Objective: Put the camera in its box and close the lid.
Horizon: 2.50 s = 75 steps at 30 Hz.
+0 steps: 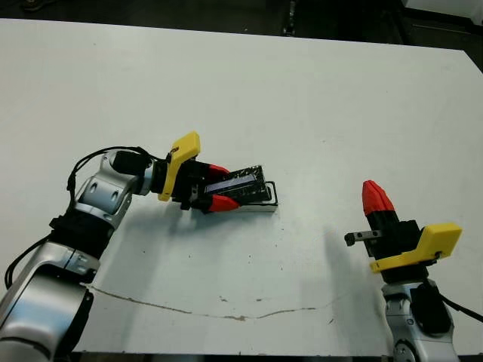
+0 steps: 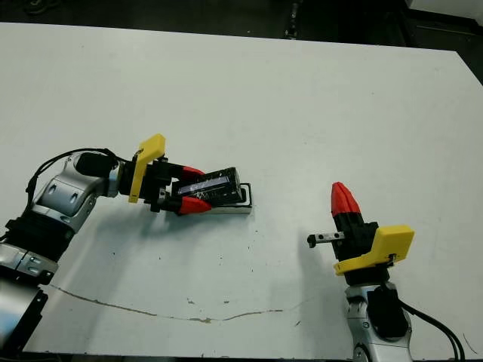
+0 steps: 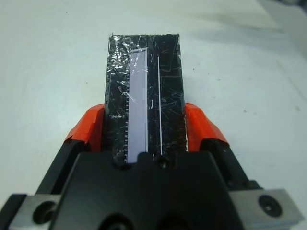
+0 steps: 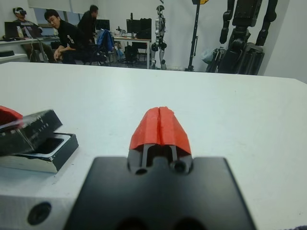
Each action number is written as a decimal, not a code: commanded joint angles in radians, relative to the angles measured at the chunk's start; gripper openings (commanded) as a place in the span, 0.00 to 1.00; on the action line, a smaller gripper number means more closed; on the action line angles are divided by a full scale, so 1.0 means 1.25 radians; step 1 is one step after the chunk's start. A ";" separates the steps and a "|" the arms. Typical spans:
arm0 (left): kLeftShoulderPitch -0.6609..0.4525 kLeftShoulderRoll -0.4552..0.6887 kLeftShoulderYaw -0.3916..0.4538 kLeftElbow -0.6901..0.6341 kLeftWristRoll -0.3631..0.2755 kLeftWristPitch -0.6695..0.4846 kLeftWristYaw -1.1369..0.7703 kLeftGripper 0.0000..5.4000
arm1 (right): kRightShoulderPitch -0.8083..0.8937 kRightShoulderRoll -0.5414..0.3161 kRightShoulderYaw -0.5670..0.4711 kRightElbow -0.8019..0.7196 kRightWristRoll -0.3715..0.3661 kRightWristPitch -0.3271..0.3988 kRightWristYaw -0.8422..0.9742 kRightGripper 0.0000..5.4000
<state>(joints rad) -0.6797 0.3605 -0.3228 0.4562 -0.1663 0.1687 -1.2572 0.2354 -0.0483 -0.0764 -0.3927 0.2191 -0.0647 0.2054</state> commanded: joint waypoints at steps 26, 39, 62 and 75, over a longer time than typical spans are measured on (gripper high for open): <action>-0.055 -0.181 -0.129 0.222 0.125 -0.006 0.032 0.58 | 0.013 -0.008 -0.003 0.003 0.000 -0.003 -0.001 0.00; -0.058 -0.170 -0.192 0.114 0.212 0.061 0.086 0.65 | 0.014 -0.006 0.000 0.007 -0.007 -0.008 -0.004 0.00; -0.002 -0.096 -0.132 0.087 0.204 -0.005 0.148 1.00 | 0.014 -0.011 -0.002 0.005 -0.002 -0.003 0.001 0.00; 0.098 0.043 0.006 -0.086 0.069 0.085 0.104 1.00 | 0.009 -0.010 -0.001 0.003 0.001 0.004 -0.001 0.00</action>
<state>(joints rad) -0.6171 0.3604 -0.3266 0.3454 -0.0930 0.2263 -1.1152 0.2418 -0.0481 -0.0717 -0.3932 0.2186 -0.0649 0.2068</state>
